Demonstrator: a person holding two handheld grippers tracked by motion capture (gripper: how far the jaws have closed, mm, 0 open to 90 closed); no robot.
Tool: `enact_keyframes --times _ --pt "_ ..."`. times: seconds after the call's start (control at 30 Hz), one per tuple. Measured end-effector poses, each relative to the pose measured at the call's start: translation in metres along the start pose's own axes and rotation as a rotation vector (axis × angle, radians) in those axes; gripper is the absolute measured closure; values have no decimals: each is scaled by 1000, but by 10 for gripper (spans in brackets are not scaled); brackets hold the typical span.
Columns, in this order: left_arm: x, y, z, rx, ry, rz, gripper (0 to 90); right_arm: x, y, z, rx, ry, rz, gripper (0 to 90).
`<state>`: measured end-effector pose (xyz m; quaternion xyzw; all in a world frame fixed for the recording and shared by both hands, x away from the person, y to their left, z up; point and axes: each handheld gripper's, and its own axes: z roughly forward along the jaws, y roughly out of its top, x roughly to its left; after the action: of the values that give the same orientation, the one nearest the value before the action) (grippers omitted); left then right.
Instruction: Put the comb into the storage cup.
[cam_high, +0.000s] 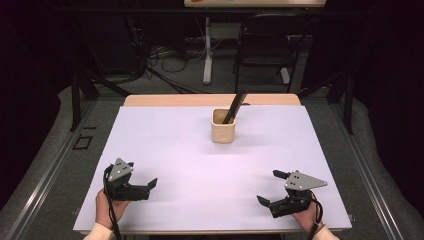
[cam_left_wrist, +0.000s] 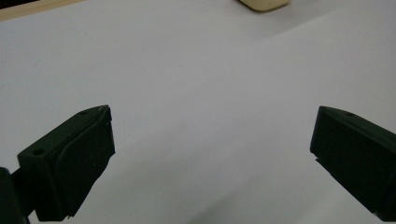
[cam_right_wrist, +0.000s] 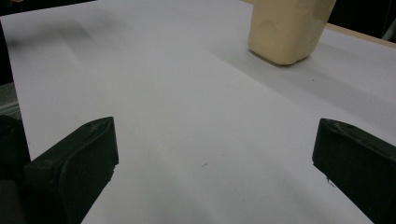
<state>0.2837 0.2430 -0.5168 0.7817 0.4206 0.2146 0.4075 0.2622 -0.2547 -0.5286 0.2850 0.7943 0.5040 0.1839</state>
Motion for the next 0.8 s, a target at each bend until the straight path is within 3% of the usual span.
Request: enact_keyframes --times 0.43,0.8 --pt "-3 -24 -8 -1 4 -22 0 0 0 0 0 2 2 0" --pt "-8 -37 -15 -19 -26 11 0 0 0 0 3 2 4 0"
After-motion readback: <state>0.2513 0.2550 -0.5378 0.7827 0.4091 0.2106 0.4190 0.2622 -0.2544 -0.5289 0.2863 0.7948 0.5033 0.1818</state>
